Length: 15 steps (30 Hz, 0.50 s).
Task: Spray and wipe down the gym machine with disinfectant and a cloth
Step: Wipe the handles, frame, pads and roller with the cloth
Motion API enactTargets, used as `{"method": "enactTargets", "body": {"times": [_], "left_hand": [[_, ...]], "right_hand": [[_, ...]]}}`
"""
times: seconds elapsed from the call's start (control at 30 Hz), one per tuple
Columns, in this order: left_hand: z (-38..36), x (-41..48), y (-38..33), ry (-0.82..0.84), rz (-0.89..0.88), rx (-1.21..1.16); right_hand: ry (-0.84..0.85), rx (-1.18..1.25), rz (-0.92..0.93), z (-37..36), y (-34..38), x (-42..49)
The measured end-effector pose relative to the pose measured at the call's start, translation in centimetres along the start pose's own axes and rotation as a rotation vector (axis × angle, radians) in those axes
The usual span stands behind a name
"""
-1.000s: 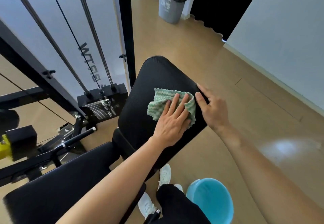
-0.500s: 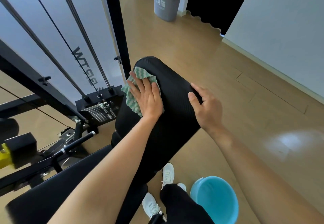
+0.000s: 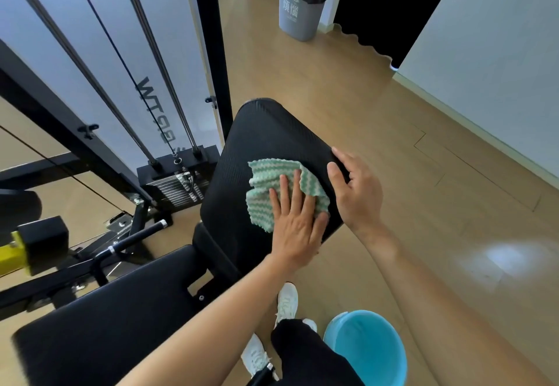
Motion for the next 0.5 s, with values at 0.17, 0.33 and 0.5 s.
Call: {"method": "enactTargets", "body": {"times": [0.17,0.33,0.5], "left_hand": [[3.7,8.9,1.5,-0.08,-0.012,-0.003],[7.0,17.6,4.9,-0.084,0.073,0.091],[8.2,20.8,4.8,-0.042,0.131,0.093]], "right_hand": [[-0.005,0.028,-0.02,-0.1,-0.1,-0.1],[-0.013,0.031,-0.056,-0.1,-0.3,-0.2],[-0.051,0.168,-0.191,0.5,-1.1,-0.3]]}}
Point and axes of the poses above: each hand's wrist, its own x-axis towards the middle knuckle, its own z-axis out of the back of the hand, y = z × x, the point moved 8 cm from there along x, towards the middle knuckle, and after that the axes turned 12 degrees about -y, right-handed, at the moved point
